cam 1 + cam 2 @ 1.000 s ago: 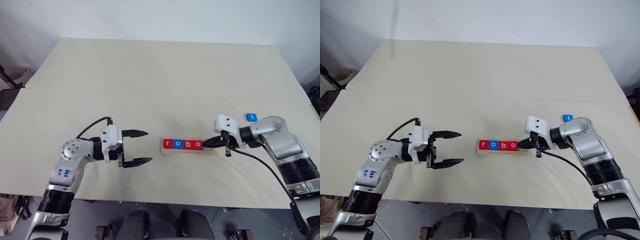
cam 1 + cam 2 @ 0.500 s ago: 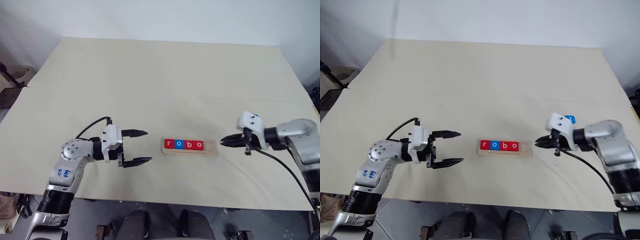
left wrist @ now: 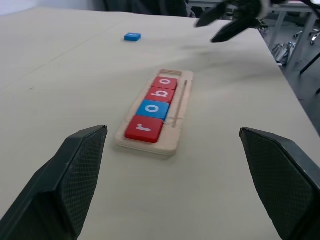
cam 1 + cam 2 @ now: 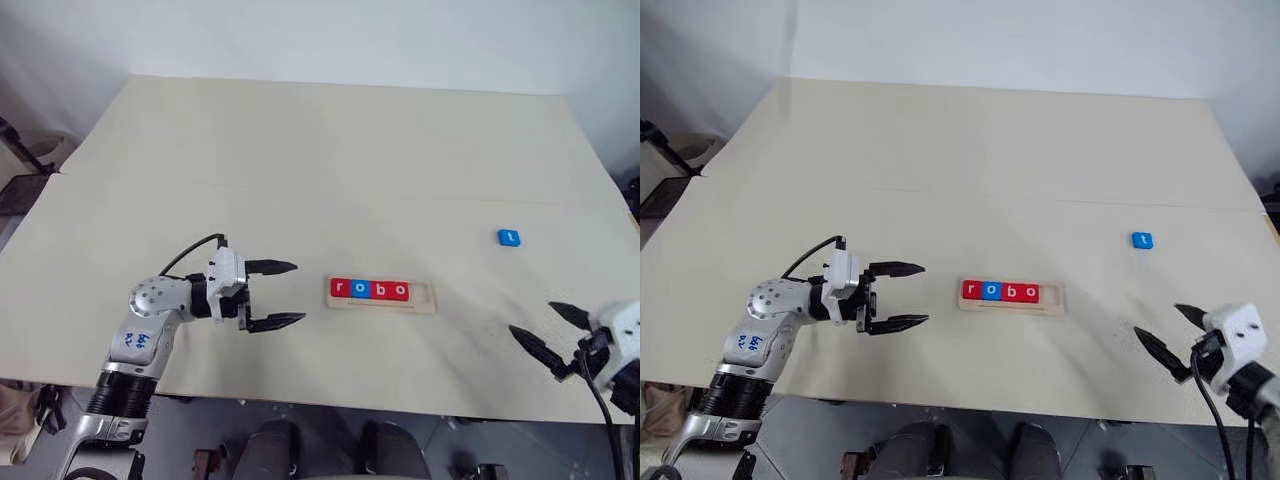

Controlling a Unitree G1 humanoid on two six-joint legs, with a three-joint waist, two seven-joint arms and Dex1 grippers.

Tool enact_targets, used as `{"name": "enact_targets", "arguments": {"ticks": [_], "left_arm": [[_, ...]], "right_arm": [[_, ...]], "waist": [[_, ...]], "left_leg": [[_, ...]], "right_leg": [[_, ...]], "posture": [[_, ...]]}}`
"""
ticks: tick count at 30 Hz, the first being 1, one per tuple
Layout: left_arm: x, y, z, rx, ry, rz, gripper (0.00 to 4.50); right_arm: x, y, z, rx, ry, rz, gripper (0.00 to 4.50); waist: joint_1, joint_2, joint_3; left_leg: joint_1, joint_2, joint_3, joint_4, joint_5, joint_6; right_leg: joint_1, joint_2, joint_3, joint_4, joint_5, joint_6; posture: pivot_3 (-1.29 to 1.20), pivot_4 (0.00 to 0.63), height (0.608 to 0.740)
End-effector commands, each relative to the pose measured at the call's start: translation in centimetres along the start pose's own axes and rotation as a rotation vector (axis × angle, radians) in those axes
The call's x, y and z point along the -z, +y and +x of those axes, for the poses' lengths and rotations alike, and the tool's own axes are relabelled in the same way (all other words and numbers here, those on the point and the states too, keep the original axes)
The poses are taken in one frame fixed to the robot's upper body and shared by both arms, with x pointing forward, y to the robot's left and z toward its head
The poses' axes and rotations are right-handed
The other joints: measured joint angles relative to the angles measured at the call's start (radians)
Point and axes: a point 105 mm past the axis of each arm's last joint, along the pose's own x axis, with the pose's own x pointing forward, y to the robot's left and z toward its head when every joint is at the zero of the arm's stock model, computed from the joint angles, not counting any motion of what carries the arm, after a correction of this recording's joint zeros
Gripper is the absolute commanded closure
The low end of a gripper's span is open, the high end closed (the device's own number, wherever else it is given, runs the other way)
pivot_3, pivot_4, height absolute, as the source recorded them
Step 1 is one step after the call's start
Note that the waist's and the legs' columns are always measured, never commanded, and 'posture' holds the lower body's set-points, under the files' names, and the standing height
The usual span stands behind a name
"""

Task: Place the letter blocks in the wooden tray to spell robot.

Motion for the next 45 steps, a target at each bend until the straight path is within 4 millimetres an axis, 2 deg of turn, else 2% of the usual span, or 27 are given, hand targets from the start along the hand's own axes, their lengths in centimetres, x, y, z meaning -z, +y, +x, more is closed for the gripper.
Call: {"name": "enact_targets", "arguments": {"ticks": [1, 6, 13, 15, 19, 23, 24, 27, 33, 37, 41, 45], "left_arm": [[-0.7, 0.3, 0.1, 0.016, -0.013, 0.039, 0.00], [-0.8, 0.6, 0.2, 0.020, -0.016, 0.048, 0.00], [-0.8, 0.5, 0.2, 0.014, -0.016, 0.058, 0.00], [-0.8, 0.4, 0.0, 0.004, -0.015, 0.064, 0.00], [-0.7, 0.3, -0.2, -0.009, -0.014, 0.066, 0.00], [-0.5, 0.1, -0.3, -0.018, -0.013, 0.064, 0.00], [-0.5, 0.0, -0.3, -0.020, -0.013, 0.065, 0.00], [-0.5, 0.1, -0.3, -0.027, -0.015, 0.068, 0.00], [-0.4, -0.1, -0.4, -0.032, -0.016, 0.068, 0.00], [-0.3, -0.1, -0.3, -0.028, -0.017, 0.066, 0.00], [-0.1, -0.1, -0.4, -0.021, -0.016, 0.061, 0.00], [0.3, 0.1, -0.5, -0.018, -0.014, 0.047, 0.00]], "right_arm": [[-1.7, -0.4, -0.5, 0.057, -0.088, -0.029, 0.01], [-2.4, -0.1, 2.2, 0.037, -0.074, 0.004, 0.01], [-3.9, -3.8, 7.9, 0.173, 0.054, 0.108, 0.01], [-5.0, -5.3, 10.0, 0.240, 0.077, 0.181, 0.01], [-6.1, -6.0, 11.9, 0.255, 0.102, 0.192, 0.01], [-6.4, -6.7, 13.6, 0.279, 0.142, 0.205, 0.01], [-6.3, -7.0, 13.9, 0.296, 0.161, 0.203, 0.19], [-6.3, -7.3, 14.4, 0.318, 0.179, 0.205, 0.92], [-6.8, -6.7, 14.7, 0.285, 0.153, 0.210, 3.01], [-7.0, -6.1, 13.7, 0.265, 0.154, 0.207, 3.03], [-7.8, -4.7, 11.4, 0.245, 0.151, 0.198, 3.03], [-7.7, -1.8, 9.3, 0.200, 0.173, 0.207, 3.03]], "waist": [[-0.007, 0.001, 0.000], [-0.019, 0.001, -0.001], [-0.020, 0.002, 0.000], [-0.022, 0.002, 0.000], [-0.019, 0.003, 0.000], [-0.022, 0.003, 0.000], [-0.024, 0.003, 0.000], [-0.024, 0.003, 0.000], [-0.025, 0.003, 0.000], [-0.024, 0.003, 0.000], [-0.020, 0.003, 0.000], [-0.020, 0.003, 0.000]], "left_leg": [[0.001, 0.001, 0.000, 0.000, 0.000, 0.000], [0.001, 0.001, 0.000, -0.001, 0.000, 0.000], [0.000, 0.004, -0.001, -0.001, 0.000, 0.000], [-0.001, 0.003, -0.001, 0.000, 0.000, 0.000], [-0.002, 0.003, -0.002, 0.000, 0.001, 0.000], [-0.003, 0.001, -0.001, -0.001, 0.000, 0.000], [-0.003, 0.001, -0.001, -0.001, 0.000, 0.000], [-0.003, 0.001, -0.001, -0.001, 0.001, 0.000], [-0.003, 0.001, -0.001, -0.001, 0.001, 0.000], [-0.003, 0.002, -0.001, -0.001, 0.001, 0.000], [-0.003, 0.003, -0.002, -0.001, 0.001, 0.000], [-0.003, 0.003, -0.002, -0.001, 0.001, 0.000]], "right_leg": [[0.000, 0.000, 0.000, 0.001, 0.000, 0.000], [0.000, 0.001, 0.001, 0.001, 0.000, 0.000], [-0.001, 0.001, 0.000, 0.001, 0.000, 0.000], [-0.001, 0.000, 0.000, 0.001, 0.000, 0.000], [-0.002, 0.000, -0.002, 0.001, 0.000, 0.000], [-0.002, -0.001, -0.002, 0.001, 0.000, 0.000], [-0.002, -0.001, -0.002, 0.001, 0.000, 0.000], [-0.002, 0.000, -0.002, 0.001, 0.000, 0.000], [-0.002, 0.000, -0.002, 0.001, 0.000, 0.000], [-0.002, 0.000, -0.002, 0.001, 0.000, 0.000], [-0.002, 0.000, -0.002, 0.001, 0.000, 0.000], [-0.002, 0.000, -0.002, 0.001, 0.000, 0.000]], "posture": [[0.00, 0.150, 0.740], [0.00, 0.150, 0.740], [0.00, 0.150, 0.740], [0.00, 0.150, 0.740], [0.00, 0.150, 0.740], [0.00, 0.150, 0.740], [0.00, 0.150, 0.740], [0.00, 0.150, 0.740], [0.00, 0.150, 0.740], [0.00, 0.150, 0.740], [0.00, 0.150, 0.740], [0.00, 0.150, 0.740]]}}
